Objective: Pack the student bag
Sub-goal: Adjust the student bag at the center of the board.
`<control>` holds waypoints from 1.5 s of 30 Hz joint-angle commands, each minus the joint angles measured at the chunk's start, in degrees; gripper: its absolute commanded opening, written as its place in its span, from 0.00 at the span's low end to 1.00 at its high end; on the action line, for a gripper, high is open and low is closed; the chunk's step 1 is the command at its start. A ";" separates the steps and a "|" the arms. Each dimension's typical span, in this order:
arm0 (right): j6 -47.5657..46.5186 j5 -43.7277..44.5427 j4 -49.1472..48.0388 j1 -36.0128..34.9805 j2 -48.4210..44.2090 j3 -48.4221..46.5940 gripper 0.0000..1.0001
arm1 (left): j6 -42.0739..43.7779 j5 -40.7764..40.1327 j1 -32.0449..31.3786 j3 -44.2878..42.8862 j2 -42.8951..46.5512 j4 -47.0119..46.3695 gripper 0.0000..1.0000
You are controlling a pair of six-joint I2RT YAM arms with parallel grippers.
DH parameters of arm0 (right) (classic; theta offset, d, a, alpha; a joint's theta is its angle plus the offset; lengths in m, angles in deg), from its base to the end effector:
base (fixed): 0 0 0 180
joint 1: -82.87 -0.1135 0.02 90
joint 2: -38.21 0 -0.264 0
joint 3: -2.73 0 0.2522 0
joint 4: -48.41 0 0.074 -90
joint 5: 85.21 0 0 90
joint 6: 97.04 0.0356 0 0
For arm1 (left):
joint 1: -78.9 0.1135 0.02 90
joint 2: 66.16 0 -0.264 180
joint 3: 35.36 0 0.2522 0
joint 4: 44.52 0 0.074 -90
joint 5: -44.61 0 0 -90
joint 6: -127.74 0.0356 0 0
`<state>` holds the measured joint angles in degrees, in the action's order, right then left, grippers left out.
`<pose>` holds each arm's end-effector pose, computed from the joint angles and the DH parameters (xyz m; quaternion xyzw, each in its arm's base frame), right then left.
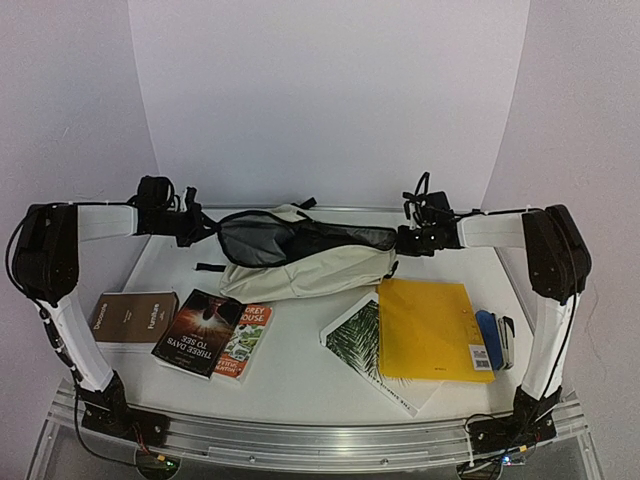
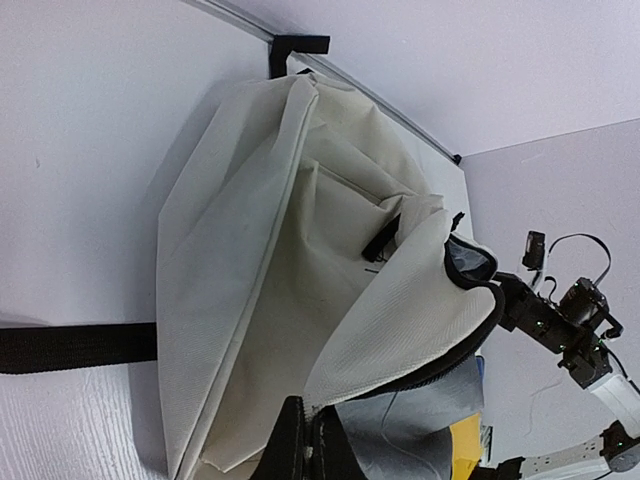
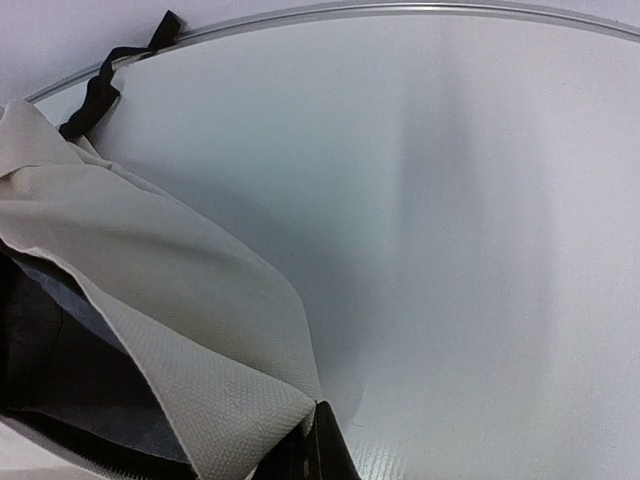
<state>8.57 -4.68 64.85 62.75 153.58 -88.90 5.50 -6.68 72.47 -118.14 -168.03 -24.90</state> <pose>0.4180 0.1594 0.1801 -0.0703 0.9018 0.2000 0.3765 0.3871 -0.0660 0.2257 -0.0501 0.8611 -0.4171 0.2864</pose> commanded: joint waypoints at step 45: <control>22.03 1.62 10.41 7.98 -45.02 36.46 0.98 | 2.48 -12.02 -9.16 11.16 18.52 -1.20 0.68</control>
<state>26.66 -6.42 74.25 68.74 108.00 -53.96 8.80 -16.57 65.45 -108.96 -155.06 -27.71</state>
